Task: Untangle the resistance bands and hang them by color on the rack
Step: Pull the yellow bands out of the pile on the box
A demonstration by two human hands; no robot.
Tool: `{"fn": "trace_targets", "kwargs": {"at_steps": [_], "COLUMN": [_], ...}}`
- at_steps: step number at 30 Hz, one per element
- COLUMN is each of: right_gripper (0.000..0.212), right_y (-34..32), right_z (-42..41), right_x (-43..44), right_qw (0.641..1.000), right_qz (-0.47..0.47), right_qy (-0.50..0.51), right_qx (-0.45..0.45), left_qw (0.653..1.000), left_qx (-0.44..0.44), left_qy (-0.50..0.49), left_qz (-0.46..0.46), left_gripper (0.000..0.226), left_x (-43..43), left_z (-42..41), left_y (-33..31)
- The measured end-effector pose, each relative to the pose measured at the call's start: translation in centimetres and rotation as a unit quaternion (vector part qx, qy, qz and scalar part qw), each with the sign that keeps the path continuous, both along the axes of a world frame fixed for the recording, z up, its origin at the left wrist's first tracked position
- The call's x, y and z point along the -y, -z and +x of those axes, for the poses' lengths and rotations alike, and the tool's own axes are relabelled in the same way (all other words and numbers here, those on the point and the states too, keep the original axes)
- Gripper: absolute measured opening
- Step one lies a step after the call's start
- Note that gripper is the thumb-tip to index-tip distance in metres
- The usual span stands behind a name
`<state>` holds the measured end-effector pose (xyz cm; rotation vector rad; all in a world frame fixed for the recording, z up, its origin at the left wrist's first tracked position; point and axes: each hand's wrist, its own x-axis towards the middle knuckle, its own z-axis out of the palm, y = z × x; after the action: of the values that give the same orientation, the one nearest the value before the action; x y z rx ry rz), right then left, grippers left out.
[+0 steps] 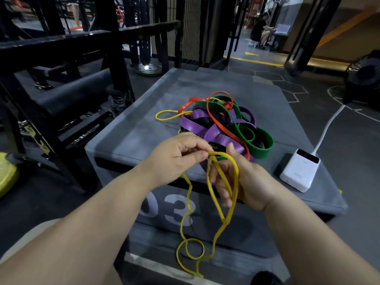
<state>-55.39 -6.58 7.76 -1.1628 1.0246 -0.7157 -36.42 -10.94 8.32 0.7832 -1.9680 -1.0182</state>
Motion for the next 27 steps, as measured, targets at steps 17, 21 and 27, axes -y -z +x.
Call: {"fn": "trace_targets", "kwargs": {"at_steps": [17, 21, 27], "right_gripper": [0.049, 0.046, 0.037], "right_y": [-0.2, -0.8, -1.9], "right_z": [1.0, 1.0, 0.0], "right_x": [-0.5, -0.3, -0.1], "right_qw": [0.988, 0.996, 0.996], "right_qz": [0.014, 0.01, -0.011], "right_qy": [-0.109, -0.035, 0.074], "right_qx": [0.105, 0.079, 0.045], "left_qw": [0.994, 0.982, 0.982], "left_qx": [-0.043, -0.065, 0.026], "left_qy": [0.073, 0.1, 0.08], "left_qz": [0.068, 0.15, 0.167], "left_gripper": [0.015, 0.012, 0.009], "left_x": [0.0, -0.3, 0.3], "left_z": [-0.2, -0.6, -0.5], "left_y": [0.7, 1.4, 2.5]}}
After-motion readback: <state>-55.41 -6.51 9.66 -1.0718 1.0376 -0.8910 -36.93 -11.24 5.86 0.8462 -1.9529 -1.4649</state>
